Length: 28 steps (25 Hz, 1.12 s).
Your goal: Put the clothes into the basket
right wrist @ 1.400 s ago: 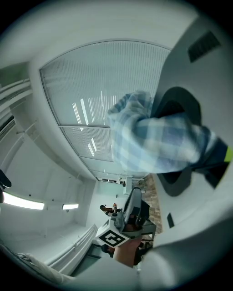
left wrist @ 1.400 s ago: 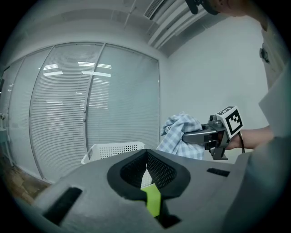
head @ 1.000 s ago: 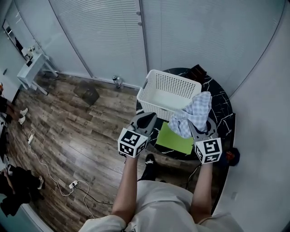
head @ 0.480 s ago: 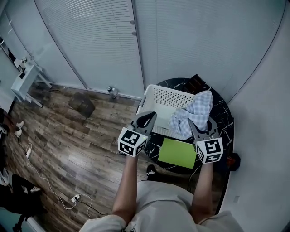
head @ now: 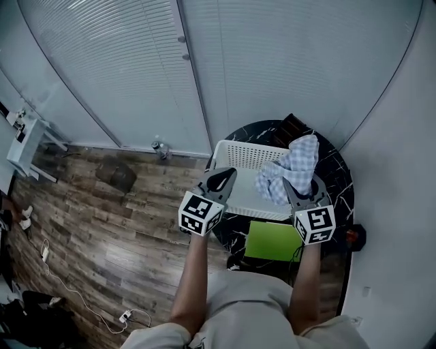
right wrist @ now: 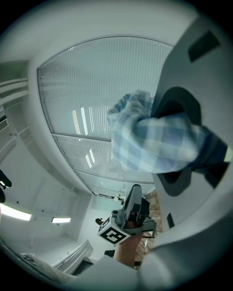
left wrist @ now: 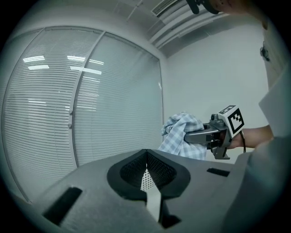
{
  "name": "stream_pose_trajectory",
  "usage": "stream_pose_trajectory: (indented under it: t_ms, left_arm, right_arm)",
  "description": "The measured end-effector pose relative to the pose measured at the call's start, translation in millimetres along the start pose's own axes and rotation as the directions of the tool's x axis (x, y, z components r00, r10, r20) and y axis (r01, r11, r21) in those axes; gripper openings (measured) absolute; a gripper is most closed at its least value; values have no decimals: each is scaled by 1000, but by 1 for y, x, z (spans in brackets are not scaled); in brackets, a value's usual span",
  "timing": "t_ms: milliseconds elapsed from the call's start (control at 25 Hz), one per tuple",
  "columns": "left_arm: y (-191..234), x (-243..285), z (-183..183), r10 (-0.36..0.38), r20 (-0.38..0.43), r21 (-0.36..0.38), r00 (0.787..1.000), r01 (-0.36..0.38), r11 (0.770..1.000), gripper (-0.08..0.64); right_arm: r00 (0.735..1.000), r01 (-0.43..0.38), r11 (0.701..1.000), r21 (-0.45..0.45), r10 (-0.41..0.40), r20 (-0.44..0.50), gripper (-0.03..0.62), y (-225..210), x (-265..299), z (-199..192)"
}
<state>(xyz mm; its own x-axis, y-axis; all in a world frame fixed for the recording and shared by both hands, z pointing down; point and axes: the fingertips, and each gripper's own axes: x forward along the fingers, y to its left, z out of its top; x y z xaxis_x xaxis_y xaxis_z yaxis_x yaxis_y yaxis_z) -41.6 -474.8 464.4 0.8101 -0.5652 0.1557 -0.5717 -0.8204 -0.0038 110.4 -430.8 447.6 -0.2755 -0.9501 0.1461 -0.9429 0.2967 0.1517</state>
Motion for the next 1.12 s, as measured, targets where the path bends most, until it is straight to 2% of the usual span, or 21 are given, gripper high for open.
stream_pose_trajectory:
  t_ms: [240, 360, 560, 840, 1120]
  left_arm:
    - [26, 8, 1, 0, 14, -15, 1000, 0, 1000, 14]
    - [22, 11, -5, -5, 24, -49, 1000, 6, 999, 14]
    - [25, 12, -13, 10, 4, -54, 1000, -10, 999, 14]
    - [21, 8, -13, 104, 3, -77, 995, -103, 992, 14]
    - [14, 1, -4, 184, 9, -71, 983, -182, 981, 14]
  right_arm:
    - [999, 41, 999, 17, -42, 23, 186, -2, 14, 0]
    - [998, 55, 998, 19, -56, 28, 186, -3, 6, -3]
    - [999, 42, 998, 37, -43, 26, 186, -1, 14, -10]
    - [997, -79, 997, -4, 79, 17, 186, 1, 21, -13]
    - [978, -202, 979, -22, 203, 39, 185, -3, 30, -6]
